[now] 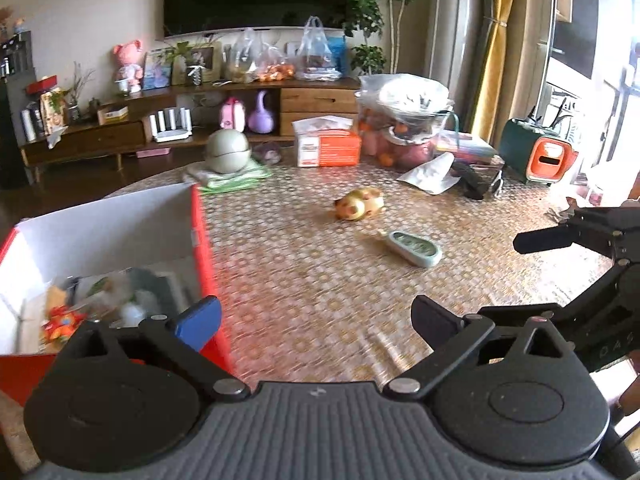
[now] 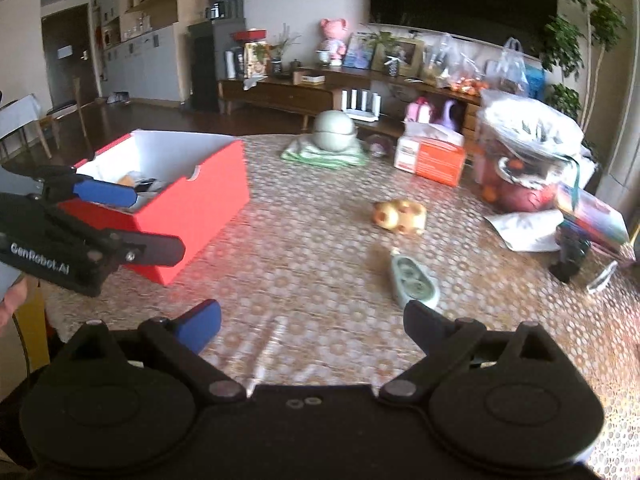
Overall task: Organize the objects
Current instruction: 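Move both tools back from the box toward the yellow toy pig and green case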
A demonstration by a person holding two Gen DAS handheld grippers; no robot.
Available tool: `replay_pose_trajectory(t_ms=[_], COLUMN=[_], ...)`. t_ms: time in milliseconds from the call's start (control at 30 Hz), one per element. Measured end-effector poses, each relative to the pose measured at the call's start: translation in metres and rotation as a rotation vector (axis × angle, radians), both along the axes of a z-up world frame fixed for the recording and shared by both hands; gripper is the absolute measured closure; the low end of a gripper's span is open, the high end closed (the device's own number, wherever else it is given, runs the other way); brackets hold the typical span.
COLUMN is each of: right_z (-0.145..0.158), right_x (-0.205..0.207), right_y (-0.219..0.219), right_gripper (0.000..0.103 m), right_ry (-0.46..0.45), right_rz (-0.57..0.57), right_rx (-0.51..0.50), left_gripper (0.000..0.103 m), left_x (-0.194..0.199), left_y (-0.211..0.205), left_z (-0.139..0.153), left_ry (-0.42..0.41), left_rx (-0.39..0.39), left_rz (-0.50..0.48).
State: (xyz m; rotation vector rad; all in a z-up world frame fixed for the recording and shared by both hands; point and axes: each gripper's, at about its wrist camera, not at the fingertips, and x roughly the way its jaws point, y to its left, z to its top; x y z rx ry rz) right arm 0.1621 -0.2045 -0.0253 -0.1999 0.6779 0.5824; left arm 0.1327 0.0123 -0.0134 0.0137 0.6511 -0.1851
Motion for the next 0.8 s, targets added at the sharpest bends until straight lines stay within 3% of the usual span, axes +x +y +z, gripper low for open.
replay_pose_trajectory(t_ms=[300, 633, 800], right_z=[-0.023, -0.046, -0.056], right_x=[0.034, 0.078, 0.098], right_y=[-0.033, -0.048, -0.049], right_gripper=[0.006, 0.007, 0.007], right_ry=[0.044, 0.064, 0.075], right_rz=[-0.044, -0.090, -0.083], right_rx=[-0.001, 0.001, -0.003], left_gripper=[0.000, 0.000, 0.000], left_x=[0.052, 0.129, 0.161], left_y=[-0.050, -0.085, -0.099], left_z=[-0.007, -0.028, -0.038], left_ry=[-0.012, 0.042, 0.021], left_rx=[0.049, 0.078, 0.135], left_rz=[-0.015, -0.071, -0.096])
